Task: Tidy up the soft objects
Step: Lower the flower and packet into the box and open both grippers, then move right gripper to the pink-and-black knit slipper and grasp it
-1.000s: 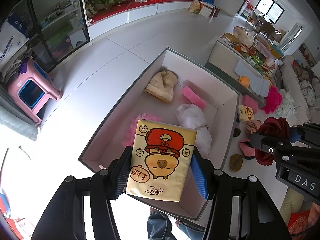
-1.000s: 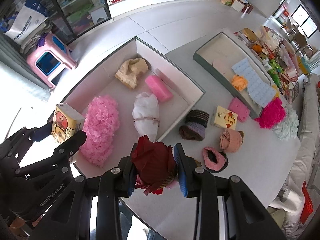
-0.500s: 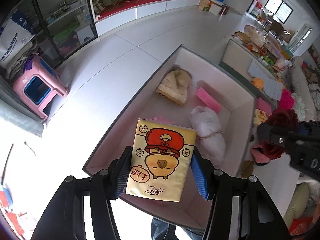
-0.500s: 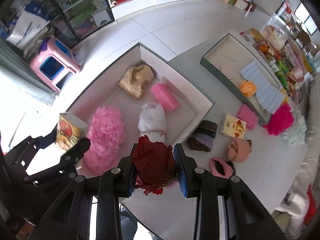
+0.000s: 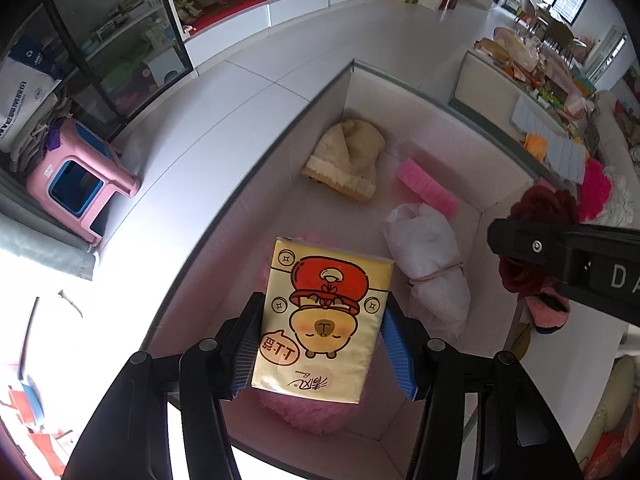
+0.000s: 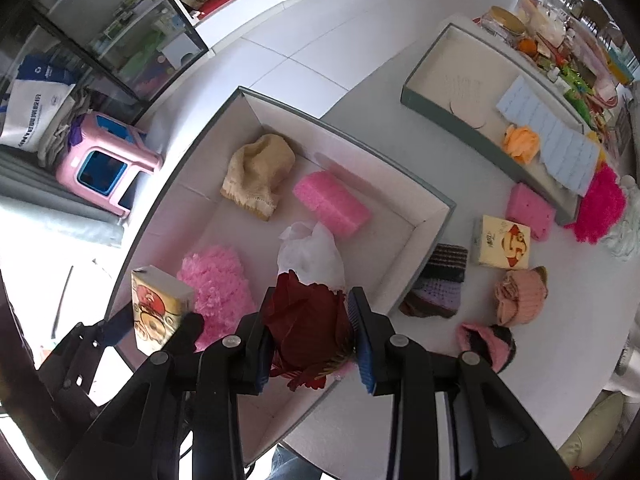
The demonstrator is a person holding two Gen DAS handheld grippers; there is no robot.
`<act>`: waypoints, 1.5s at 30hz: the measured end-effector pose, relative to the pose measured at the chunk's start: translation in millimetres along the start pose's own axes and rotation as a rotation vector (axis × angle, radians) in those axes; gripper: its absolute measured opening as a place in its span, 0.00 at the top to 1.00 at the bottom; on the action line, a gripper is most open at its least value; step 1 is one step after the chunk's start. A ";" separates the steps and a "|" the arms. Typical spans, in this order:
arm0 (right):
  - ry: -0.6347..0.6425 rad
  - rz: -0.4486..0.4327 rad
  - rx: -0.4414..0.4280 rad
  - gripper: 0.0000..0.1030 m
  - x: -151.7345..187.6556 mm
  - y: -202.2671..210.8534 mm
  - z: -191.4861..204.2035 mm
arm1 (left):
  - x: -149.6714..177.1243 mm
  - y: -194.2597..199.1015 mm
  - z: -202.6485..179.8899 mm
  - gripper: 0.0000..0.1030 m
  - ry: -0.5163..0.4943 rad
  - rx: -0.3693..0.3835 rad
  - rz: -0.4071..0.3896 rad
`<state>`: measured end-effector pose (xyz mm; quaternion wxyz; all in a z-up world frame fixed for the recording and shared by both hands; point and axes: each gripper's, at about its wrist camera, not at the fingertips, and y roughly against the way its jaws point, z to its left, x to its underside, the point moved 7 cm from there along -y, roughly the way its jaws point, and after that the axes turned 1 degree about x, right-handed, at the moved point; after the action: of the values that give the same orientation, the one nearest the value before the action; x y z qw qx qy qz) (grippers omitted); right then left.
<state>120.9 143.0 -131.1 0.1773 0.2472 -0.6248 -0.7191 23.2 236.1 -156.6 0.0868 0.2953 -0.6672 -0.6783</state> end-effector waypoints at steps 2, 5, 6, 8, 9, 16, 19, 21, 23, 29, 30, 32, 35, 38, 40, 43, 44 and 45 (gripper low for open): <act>0.010 0.006 0.000 0.64 -0.2 -5.3 1.9 | 1.8 -3.0 -0.8 0.44 -0.005 -0.004 0.009; 0.006 0.015 -0.002 0.64 -0.3 -10.6 2.8 | 2.7 -5.8 -2.3 0.44 -0.011 -0.012 0.014; 0.004 0.017 -0.001 0.64 -0.5 -11.7 2.8 | 3.0 -6.4 -2.5 0.44 -0.012 -0.015 0.016; 0.002 0.024 -0.002 0.64 -0.6 -14.7 3.3 | 3.5 -7.7 -2.4 0.44 -0.010 -0.016 0.020; 0.005 0.026 0.000 0.64 -0.7 -15.5 3.7 | 3.6 -8.3 -2.1 0.44 -0.010 -0.017 0.020; 0.004 0.032 0.002 0.64 -3.4 -18.7 3.7 | 1.7 -11.8 -4.5 0.44 -0.019 -0.021 0.024; 0.003 0.032 0.006 0.61 -3.2 -19.0 2.9 | 1.5 -11.1 -5.7 0.44 -0.029 -0.017 0.021; 0.000 0.029 0.010 0.61 -3.4 -18.9 2.1 | 1.2 -10.0 -7.1 0.44 -0.039 -0.015 0.017; -0.002 0.029 0.008 0.55 -3.6 -18.9 1.9 | 1.0 -8.8 -8.1 0.38 -0.045 -0.011 0.013; -0.033 0.007 -0.012 0.19 -3.0 -10.1 -6.8 | -2.0 1.9 -12.7 0.00 -0.060 0.017 -0.018; -0.049 0.004 -0.017 0.18 -3.0 -8.0 -10.9 | -2.2 2.1 -13.7 0.00 -0.061 0.016 -0.017; -0.078 0.002 -0.025 0.15 -2.0 -4.2 -18.5 | -3.2 3.6 -14.7 0.00 -0.067 0.004 -0.015; -0.113 -0.013 -0.029 0.04 2.2 4.8 -32.5 | -4.5 8.0 -16.6 0.00 -0.068 -0.003 -0.014; -0.144 -0.034 -0.031 0.00 11.0 16.3 -50.2 | -3.6 14.0 -24.1 0.00 -0.075 0.015 -0.013; -0.177 -0.037 -0.025 0.00 20.6 21.6 -67.6 | -1.1 19.0 -34.9 0.00 -0.097 0.027 -0.014; -0.256 -0.034 -0.011 0.00 42.5 26.1 -100.1 | 6.0 26.3 -57.6 0.00 -0.142 0.052 -0.019; -0.295 -0.029 -0.005 0.00 52.9 26.1 -114.4 | 9.6 28.7 -68.5 0.00 -0.166 0.066 -0.020; -0.330 -0.019 0.000 0.00 63.5 24.3 -128.0 | 12.6 30.5 -78.2 0.00 -0.185 0.077 -0.022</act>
<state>141.7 -0.3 -128.0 0.0653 0.1316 -0.6431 -0.7516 44.9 160.0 -125.9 0.0059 0.2417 -0.6945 -0.6776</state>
